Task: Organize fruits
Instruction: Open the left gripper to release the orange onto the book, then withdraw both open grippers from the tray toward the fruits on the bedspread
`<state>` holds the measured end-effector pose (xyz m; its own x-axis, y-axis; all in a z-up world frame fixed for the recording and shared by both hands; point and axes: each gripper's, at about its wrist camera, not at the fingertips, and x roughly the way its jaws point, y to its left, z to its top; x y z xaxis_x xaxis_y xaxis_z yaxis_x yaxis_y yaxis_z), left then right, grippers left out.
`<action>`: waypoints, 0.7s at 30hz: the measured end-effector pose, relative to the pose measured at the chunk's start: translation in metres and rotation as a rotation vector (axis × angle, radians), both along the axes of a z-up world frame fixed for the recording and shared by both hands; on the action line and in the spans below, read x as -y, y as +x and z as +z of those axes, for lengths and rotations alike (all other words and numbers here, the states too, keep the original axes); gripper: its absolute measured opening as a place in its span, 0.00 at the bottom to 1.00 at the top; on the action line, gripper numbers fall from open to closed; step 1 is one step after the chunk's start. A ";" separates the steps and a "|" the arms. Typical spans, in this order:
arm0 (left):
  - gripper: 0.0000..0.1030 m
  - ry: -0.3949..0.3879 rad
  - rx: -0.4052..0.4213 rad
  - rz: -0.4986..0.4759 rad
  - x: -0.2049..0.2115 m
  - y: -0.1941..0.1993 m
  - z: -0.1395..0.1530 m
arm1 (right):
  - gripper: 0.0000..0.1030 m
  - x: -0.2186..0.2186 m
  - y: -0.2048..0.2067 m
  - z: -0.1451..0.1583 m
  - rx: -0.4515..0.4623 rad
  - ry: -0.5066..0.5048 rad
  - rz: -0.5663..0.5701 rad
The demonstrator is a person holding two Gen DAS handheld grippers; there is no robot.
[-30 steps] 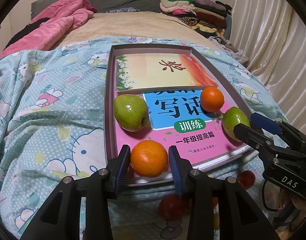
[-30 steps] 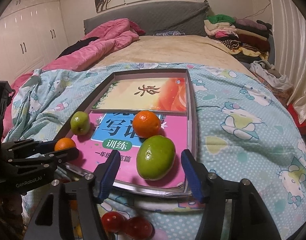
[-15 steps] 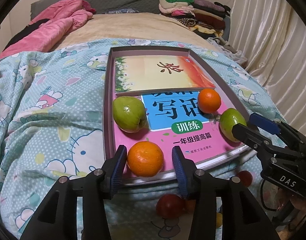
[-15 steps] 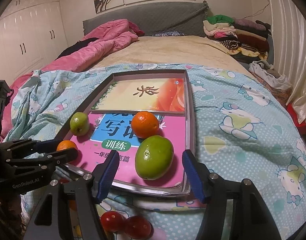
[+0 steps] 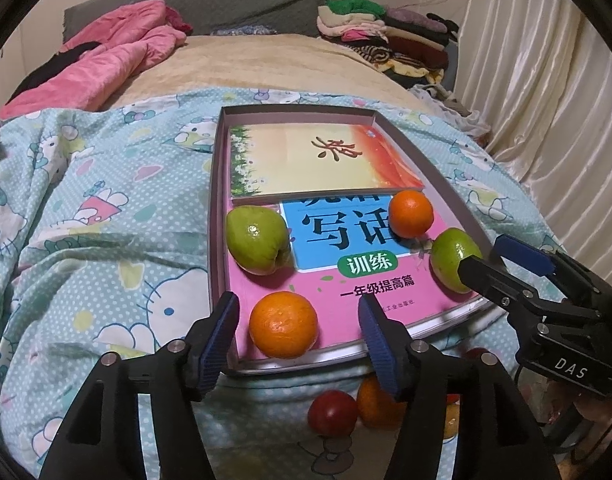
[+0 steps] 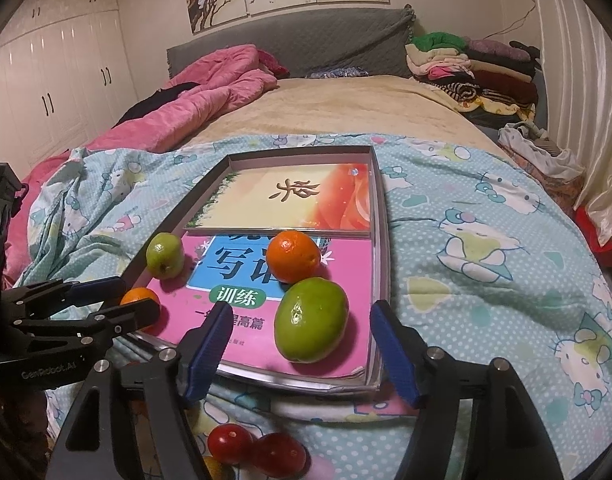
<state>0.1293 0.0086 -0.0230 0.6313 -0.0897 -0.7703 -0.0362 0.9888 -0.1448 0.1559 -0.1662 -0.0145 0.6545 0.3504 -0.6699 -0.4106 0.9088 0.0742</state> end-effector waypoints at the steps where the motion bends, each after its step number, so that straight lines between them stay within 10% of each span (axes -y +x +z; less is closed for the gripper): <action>1: 0.64 0.000 0.004 0.000 0.000 -0.001 0.001 | 0.68 0.000 0.000 0.000 0.000 0.002 0.000; 21: 0.74 -0.053 0.060 0.100 -0.025 -0.012 0.020 | 0.73 0.006 -0.006 0.013 0.031 0.051 -0.009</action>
<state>0.1174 0.0335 -0.0029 0.6837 -0.0636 -0.7270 -0.1241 0.9716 -0.2017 0.1503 -0.1722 -0.0014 0.6781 0.3773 -0.6307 -0.4049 0.9080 0.1078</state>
